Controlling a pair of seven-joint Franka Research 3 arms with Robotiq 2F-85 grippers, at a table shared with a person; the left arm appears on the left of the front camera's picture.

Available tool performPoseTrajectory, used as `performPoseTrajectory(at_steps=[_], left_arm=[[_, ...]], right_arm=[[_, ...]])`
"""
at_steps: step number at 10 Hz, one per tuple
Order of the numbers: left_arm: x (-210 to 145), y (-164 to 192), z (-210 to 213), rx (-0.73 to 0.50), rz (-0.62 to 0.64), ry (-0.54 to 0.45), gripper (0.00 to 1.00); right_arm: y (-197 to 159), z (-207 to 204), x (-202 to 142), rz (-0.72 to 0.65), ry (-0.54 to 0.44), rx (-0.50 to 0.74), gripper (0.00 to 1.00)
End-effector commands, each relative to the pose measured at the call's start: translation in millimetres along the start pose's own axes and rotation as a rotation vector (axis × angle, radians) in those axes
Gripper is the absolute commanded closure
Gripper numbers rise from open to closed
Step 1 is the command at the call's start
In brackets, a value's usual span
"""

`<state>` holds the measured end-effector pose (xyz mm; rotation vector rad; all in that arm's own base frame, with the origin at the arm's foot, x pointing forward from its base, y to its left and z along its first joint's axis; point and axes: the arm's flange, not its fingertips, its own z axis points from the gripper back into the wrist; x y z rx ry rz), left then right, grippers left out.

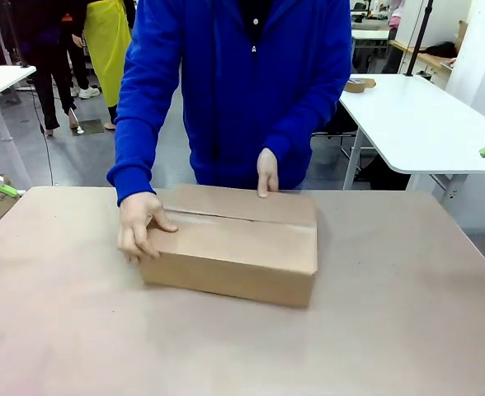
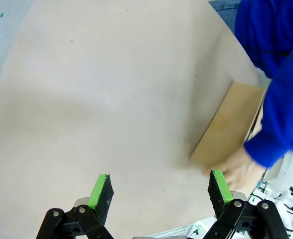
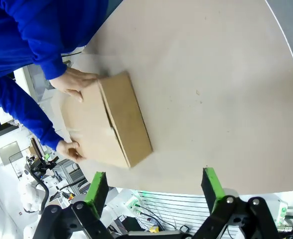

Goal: Pack the gift set into the box.
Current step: Press and hold the closed box until the human finishes sealing it.

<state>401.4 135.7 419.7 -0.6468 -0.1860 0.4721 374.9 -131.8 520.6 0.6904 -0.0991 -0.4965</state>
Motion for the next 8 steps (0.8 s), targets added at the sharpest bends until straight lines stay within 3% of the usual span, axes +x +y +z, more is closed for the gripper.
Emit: performPoseTrajectory(at_steps=[1,8], left_arm=[[-3.6,1.5,1.6,0.006,0.007,0.002,0.0],[-3.6,1.5,1.6,0.006,0.007,0.002,0.0]], right_arm=[[-2.4,-1.8,-1.3,0.007,-0.012,0.003,0.0],[-2.4,-1.8,-1.3,0.007,-0.012,0.003,0.0]])
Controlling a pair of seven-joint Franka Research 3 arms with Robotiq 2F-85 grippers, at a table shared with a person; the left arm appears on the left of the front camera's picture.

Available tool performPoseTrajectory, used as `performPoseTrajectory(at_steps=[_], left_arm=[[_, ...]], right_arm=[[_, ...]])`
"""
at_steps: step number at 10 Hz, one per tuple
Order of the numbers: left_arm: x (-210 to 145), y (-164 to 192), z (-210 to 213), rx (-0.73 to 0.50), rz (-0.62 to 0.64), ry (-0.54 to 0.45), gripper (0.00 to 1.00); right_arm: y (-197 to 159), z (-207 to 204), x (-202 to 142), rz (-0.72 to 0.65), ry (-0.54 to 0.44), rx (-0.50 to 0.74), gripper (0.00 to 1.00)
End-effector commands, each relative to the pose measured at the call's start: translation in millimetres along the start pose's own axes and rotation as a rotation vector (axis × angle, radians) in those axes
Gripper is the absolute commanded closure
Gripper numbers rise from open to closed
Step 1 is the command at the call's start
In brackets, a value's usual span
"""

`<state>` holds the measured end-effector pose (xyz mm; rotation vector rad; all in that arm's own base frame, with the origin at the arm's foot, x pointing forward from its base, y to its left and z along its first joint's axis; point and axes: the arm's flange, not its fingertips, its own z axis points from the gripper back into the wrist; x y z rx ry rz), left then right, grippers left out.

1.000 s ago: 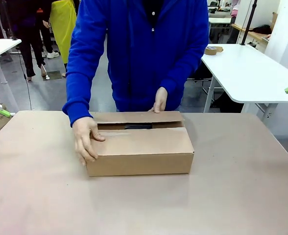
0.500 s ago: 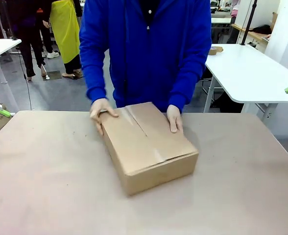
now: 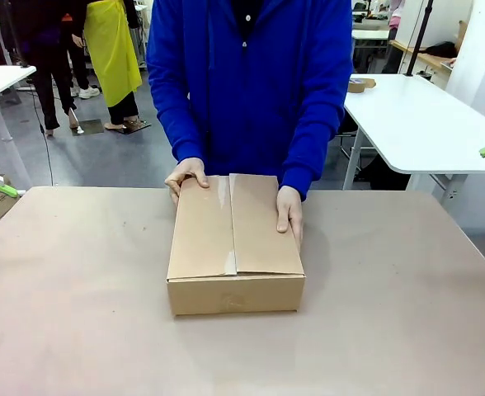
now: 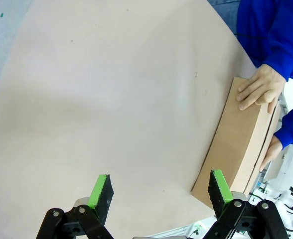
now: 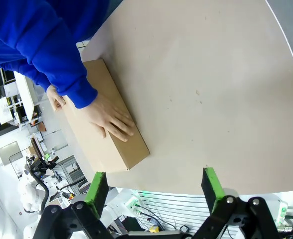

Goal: Pack the gift set into the box.
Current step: Press and hold the closed box until the human finishes sealing it.

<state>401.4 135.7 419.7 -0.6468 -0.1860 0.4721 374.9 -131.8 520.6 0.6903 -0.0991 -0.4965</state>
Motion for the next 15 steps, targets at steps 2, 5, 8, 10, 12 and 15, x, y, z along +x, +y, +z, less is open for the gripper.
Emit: performPoseTrajectory(at_steps=[2,5,8,10,12,15], left_arm=[[-3.6,1.5,1.6,0.006,0.007,0.002,0.0],[-3.6,1.5,1.6,0.006,0.007,0.002,0.0],[-24.1,-52.9,-4.0,-0.096,-0.245,-0.155,0.0],[-76.0,-133.5,-29.9,-0.461,-0.598,-0.089,0.0],[-118.3,-160.9,-77.8,-0.622,-0.678,0.074,0.0],[-120.3,-182.0,-37.1,-0.425,-0.586,-0.063,0.0]], right_arm=[[-2.4,-1.8,-1.3,0.007,-0.012,0.003,0.0],[-2.4,-1.8,-1.3,0.007,-0.012,0.003,0.0],[53.2,-41.6,-11.3,0.347,0.021,-0.003,0.0],[122.8,-116.8,-45.1,0.758,0.083,0.102,0.0],[140.7,-183.2,-73.9,0.851,0.25,0.174,0.0],[159.9,-159.8,-90.3,0.749,0.165,0.043,0.0]])
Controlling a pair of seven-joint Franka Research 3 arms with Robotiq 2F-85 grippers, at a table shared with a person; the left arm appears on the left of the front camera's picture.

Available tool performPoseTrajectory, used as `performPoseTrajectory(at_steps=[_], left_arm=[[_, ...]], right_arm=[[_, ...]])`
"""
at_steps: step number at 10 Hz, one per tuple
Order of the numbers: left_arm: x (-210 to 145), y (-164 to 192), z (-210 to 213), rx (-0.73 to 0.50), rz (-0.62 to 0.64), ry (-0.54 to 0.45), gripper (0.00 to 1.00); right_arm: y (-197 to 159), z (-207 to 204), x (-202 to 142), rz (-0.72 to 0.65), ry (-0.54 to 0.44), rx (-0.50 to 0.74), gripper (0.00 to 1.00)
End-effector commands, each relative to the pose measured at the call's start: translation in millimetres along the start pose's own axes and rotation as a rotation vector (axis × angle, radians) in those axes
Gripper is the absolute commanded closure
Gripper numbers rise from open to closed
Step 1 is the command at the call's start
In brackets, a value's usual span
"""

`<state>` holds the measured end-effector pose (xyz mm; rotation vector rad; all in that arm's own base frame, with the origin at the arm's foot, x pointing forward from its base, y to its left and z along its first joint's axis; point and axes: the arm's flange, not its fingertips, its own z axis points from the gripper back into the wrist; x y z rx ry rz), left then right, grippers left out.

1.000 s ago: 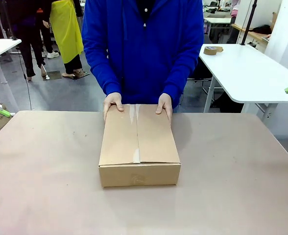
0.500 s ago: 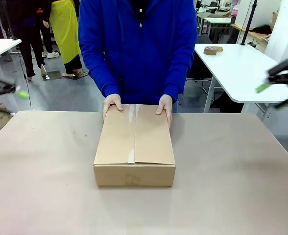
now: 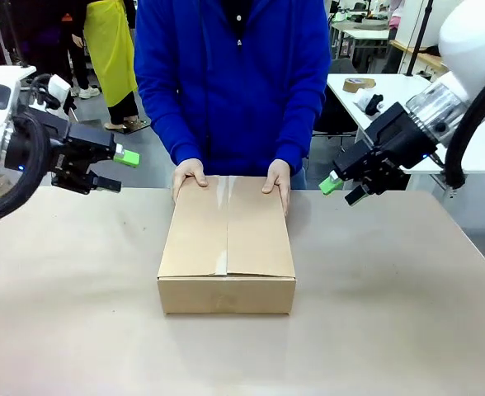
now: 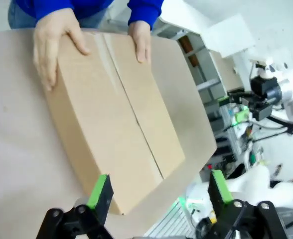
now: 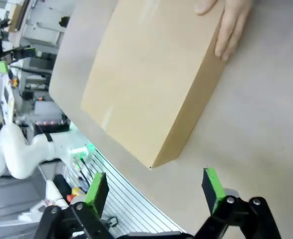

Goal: Pack the gift set into the box.
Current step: Press and hold the closed box until the human finishes sealing it.

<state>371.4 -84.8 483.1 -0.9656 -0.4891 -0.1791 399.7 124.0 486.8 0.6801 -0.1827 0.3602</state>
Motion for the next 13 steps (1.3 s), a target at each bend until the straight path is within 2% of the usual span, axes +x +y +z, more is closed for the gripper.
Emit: performPoseTrajectory(at_steps=[1,2,3,4,5,6,7,8,9,10,11,12,13], left_arm=[[-5.8,-0.5,-9.8,-0.015,-0.008,0.026,0.0],[-9.7,-1.4,-49.1,-0.186,-0.158,-0.156,0.0],[-14.8,6.5,-81.9,-0.248,-0.282,-0.224,0.0],[-20.1,14.2,-106.7,-0.3,-0.316,-0.253,0.0],[-23.7,26.4,-129.2,-0.311,-0.319,-0.228,0.0],[-28.6,34.8,-140.7,-0.305,-0.329,-0.156,0.0],[-25.9,41.0,-144.7,-0.279,-0.282,-0.087,0.0],[-32.1,3.0,-114.5,-0.273,-0.297,-0.215,0.0],[-32.1,3.0,-114.5,-0.273,-0.297,-0.215,0.0],[-42.1,32.3,-141.7,-0.292,-0.285,-0.153,0.0],[-43.1,30.5,-144.7,-0.406,-0.504,-0.209,0.0],[-41.4,40.9,-152.5,-0.521,-0.691,-0.239,0.0],[-37.3,52.0,-159.5,-0.574,-0.729,-0.266,0.0]], right_arm=[[0.4,-9.0,-1.0,0.019,0.019,0.004,0.0],[9.3,-49.3,14.3,0.299,-0.021,0.064,0.0],[11.9,-83.7,22.6,0.486,-0.086,0.297,0.0],[11.2,-104.3,25.3,0.571,-0.127,0.575,0.0],[10.1,-135.5,27.4,0.541,-0.127,0.818,0.0],[6.1,-160.5,22.0,0.508,-0.119,0.801,0.0],[-1.0,-170.7,18.8,0.464,-0.054,0.699,0.0],[30.7,-137.1,16.2,0.451,-0.165,0.43,0.0],[30.7,-137.1,16.2,0.451,-0.165,0.43,0.0],[14.6,-168.4,13.0,0.473,-0.153,0.589,0.0],[8.5,-167.0,17.9,0.557,-0.233,0.562,0.0],[-4.1,-164.0,24.5,0.689,-0.358,0.511,0.0],[-16.6,-161.4,28.1,0.831,-0.368,0.688,0.0]])
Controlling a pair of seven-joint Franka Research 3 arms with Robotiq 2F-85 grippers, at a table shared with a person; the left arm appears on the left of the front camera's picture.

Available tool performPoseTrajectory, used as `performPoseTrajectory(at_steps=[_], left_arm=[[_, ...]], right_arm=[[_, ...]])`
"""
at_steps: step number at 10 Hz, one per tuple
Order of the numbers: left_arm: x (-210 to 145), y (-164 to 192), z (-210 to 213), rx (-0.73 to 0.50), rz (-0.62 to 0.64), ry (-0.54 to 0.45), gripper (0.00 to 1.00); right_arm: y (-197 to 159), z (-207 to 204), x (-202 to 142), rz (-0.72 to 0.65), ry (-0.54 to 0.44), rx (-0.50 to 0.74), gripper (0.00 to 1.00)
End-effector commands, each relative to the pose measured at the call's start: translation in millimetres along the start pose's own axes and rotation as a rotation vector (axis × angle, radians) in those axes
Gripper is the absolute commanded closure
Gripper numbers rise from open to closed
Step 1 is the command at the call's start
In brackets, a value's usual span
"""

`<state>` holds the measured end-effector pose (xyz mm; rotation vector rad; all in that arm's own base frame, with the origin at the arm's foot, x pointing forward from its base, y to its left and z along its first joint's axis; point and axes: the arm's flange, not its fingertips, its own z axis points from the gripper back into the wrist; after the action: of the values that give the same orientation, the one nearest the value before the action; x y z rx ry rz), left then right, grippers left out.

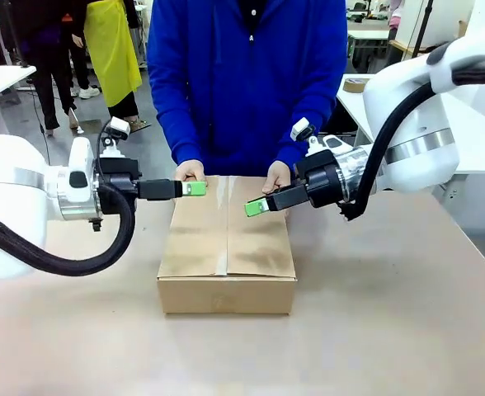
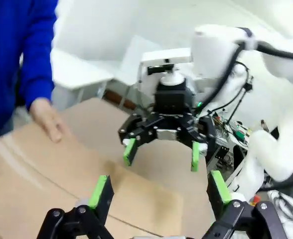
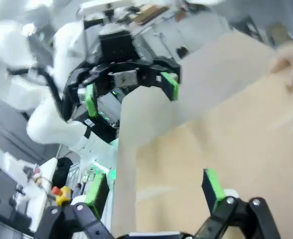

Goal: Pack the gift set into the box.
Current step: Press and hold the closed box until the human finishes sealing it.

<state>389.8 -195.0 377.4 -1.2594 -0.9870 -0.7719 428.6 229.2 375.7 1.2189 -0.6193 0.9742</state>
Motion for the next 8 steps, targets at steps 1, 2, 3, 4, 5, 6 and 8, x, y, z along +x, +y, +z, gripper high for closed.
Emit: performPoseTrajectory(at_steps=[1,2,3,4,5,6,8], left_arm=[[-19.0,37.9,2.1,-0.199,-0.165,-0.052,0.0],[-20.4,43.7,2.7,-0.205,-0.21,-0.032,0.0],[-23.8,48.3,1.7,-0.163,-0.272,0.011,0.0],[-28.5,56.2,1.9,-0.136,-0.281,0.088,0.0],[-31.1,61.5,3.7,-0.075,-0.327,0.14,0.0],[-31.0,63.9,1.2,-0.038,-0.366,0.165,0.0],[-33.8,70.3,-4.3,0.007,-0.42,0.198,0.0]], right_arm=[[-22.2,10.7,-10.7,0.294,-0.118,0.21,0.0],[-25.3,12.8,-10.4,0.35,-0.124,0.197,0.0],[-27.2,9.9,-10.3,0.387,-0.119,0.191,0.0],[-35.4,3.2,-12.7,0.37,-0.069,0.154,0.0],[-45.3,-3.4,-16.3,0.348,-0.05,0.125,0.0],[-58.1,-9.9,-21.0,0.327,-0.034,0.07,0.0],[-78.1,-19.0,-29.2,0.29,0.002,-0.001,0.0]])
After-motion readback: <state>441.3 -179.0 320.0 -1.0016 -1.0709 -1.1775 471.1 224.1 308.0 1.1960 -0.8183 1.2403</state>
